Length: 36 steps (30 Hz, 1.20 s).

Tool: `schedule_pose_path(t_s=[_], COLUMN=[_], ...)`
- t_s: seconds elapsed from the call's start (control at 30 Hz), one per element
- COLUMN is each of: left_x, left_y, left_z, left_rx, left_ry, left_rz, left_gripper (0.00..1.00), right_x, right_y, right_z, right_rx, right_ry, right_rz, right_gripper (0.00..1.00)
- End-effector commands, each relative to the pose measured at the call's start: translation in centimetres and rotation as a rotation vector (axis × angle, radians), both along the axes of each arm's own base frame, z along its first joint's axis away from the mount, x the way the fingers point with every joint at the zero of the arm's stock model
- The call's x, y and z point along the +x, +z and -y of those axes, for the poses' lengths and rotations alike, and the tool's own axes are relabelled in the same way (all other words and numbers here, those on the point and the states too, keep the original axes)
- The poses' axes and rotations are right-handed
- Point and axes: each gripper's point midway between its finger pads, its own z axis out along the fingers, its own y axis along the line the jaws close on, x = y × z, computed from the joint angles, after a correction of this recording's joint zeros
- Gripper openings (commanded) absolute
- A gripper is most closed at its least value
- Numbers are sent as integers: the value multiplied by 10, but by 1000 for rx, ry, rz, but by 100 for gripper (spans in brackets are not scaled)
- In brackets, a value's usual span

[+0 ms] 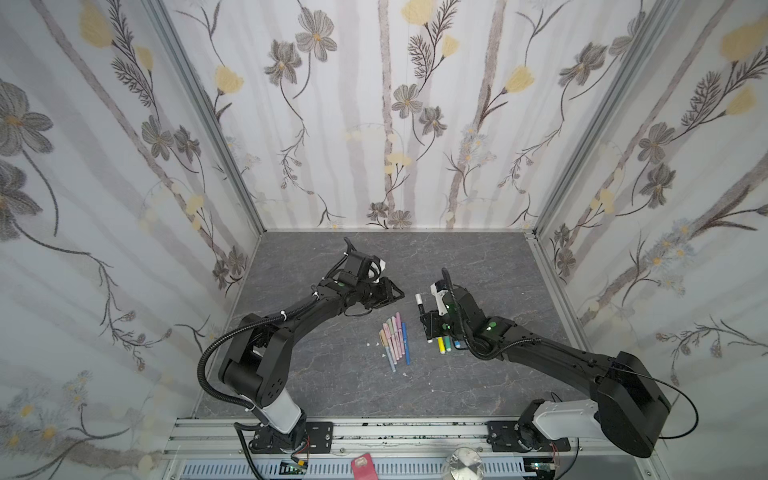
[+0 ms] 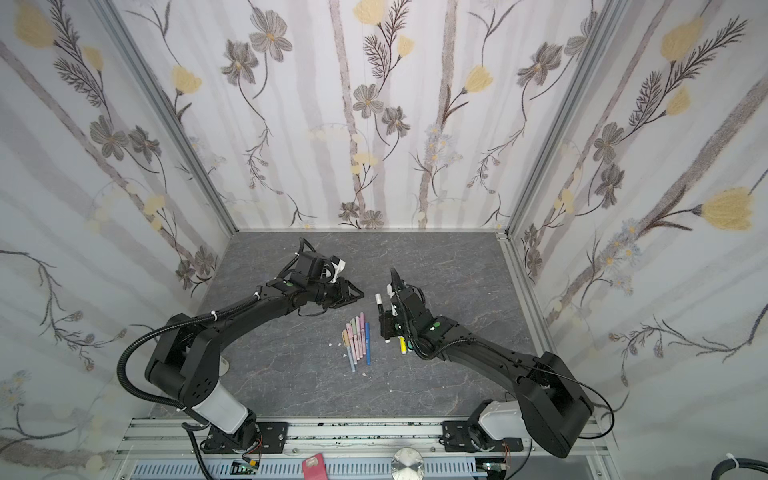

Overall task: Open the pen caps
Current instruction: 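Lift the black marker with the right gripper while the left swings toward its cap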

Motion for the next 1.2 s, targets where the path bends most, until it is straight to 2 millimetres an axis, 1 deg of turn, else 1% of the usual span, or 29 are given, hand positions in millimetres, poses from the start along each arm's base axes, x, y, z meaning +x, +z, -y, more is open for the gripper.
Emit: schedule_pose_path(t_s=[0.0,0.2,0.33,0.47,0.7,0.9,1.17], left_x=[7,5,4,4,3,0,-1], left_y=[7,6,1,1,-8,-10,-12], left_z=[16,36,40,45,55,62,63], left_rx=[-29,-34,-27,-28,-26,-26,-16], left_ry=[-5,-33,-39,-42,-49,-64,-69], left_rz=[24,19,11,15,-1,-3,-1], left_gripper=[36,36,36,37,36,35,25], right_x=[1,2,4,5,6,7,9], right_y=[9,7,8,8,2,-1,-2], right_z=[-6,-6,-6,-8,-9,-10,-10], right_rx=[40,45,47,49,45,45,44], right_ry=[24,21,20,26,27,27,22], right_rz=[27,22,23,22,11,5,5], right_gripper=[0,0,0,0,0,0,0])
